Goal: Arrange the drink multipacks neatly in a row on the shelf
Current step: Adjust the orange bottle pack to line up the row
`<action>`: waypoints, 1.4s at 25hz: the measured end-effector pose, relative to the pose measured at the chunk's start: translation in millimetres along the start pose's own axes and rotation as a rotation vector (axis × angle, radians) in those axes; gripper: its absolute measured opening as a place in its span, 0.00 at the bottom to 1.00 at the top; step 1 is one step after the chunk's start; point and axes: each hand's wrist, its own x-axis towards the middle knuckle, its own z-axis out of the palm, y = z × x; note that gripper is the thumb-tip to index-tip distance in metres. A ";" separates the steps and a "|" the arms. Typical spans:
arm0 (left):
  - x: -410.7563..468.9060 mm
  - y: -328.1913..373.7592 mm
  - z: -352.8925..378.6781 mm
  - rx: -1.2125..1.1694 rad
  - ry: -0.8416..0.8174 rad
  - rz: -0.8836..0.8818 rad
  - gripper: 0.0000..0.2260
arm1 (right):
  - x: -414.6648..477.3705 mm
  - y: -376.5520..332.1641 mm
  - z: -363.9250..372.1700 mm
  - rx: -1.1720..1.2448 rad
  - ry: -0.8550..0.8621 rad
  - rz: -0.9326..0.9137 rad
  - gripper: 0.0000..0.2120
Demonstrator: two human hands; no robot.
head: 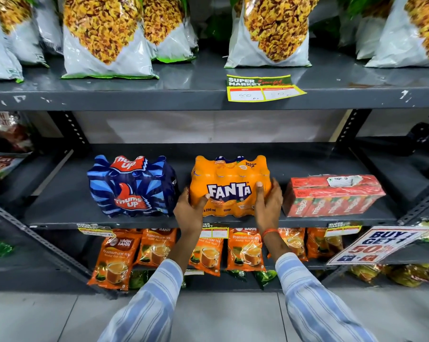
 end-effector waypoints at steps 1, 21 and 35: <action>-4.3 6.9 -2.4 0.027 0.015 0.060 0.27 | -5.5 -6.2 5.5 -0.048 0.079 -0.061 0.32; 101.9 -63.7 -196.6 0.093 0.059 -0.010 0.46 | -119.9 -63.0 215.3 -0.042 -0.184 -0.030 0.27; 77.0 -62.9 -198.5 0.178 0.025 -0.028 0.47 | -123.2 -66.3 204.2 -0.099 -0.263 -0.053 0.31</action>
